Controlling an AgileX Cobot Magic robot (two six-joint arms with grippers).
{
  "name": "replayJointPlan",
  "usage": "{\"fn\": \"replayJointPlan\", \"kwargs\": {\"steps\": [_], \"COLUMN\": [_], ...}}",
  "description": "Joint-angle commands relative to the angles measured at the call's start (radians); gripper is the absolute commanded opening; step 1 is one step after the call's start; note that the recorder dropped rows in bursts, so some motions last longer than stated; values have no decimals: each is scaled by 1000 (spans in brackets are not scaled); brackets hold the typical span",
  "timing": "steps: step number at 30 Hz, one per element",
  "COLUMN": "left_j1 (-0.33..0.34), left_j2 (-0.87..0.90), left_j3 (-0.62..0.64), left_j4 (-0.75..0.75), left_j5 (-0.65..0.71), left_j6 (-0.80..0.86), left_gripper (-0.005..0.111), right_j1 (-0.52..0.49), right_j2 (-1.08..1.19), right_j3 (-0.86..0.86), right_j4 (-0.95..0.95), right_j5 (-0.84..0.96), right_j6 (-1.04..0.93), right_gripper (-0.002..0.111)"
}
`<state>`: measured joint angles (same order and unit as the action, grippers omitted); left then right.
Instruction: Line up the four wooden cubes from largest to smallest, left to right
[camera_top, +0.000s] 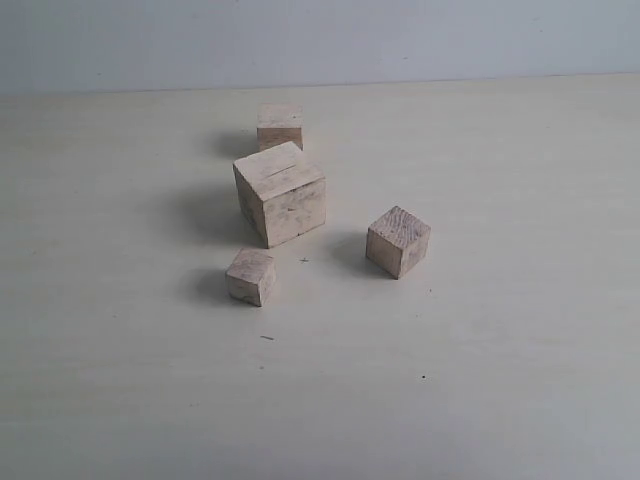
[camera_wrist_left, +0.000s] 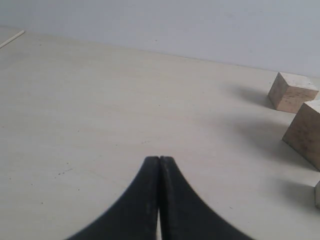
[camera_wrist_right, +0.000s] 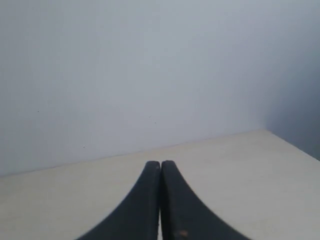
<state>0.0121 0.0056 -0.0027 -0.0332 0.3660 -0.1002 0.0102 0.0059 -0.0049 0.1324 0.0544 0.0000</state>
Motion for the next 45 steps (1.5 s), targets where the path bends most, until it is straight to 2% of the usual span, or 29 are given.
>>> {"fn": "replayJointPlan", "kwargs": {"steps": [1,5,8,12,20,24,30,32,35,37,45], "left_j1": [-6,-6,-6,-6,-6,-6,-6,-6,-6,-6,-6], "left_j2": [-6,-6,-6,-6,-6,-6,-6,-6,-6,-6,-6], "left_j3": [3,3,3,3,3,3,3,3,3,3,3], "left_j4": [4,4,4,4,4,4,4,4,4,4,4], "left_j5": [-7,-7,-7,-7,-7,-7,-7,-7,-7,-7,-7], "left_j6": [3,3,3,3,3,3,3,3,3,3,3], "left_gripper": [0,0,0,0,0,0,0,0,0,0,0], "right_j1": [1,1,1,1,8,94,210,266,357,377,386], "right_j2": [-6,-6,-6,17,301,447,725,907,1195,1315,1486], "right_j3": [5,5,-26,-164,-554,-685,-835,-921,-1051,-1083,-1101], "right_j4": [1,9,30,32,55,59,90,157,387,493,653], "right_j5": [-91,-283,-270,-106,199,264,426,536,868,943,674], "right_j6": [0,0,0,0,-162,-263,-270,-270,-326,-326,-353], "right_gripper": [0,0,0,0,0,0,0,0,0,0,0]}}
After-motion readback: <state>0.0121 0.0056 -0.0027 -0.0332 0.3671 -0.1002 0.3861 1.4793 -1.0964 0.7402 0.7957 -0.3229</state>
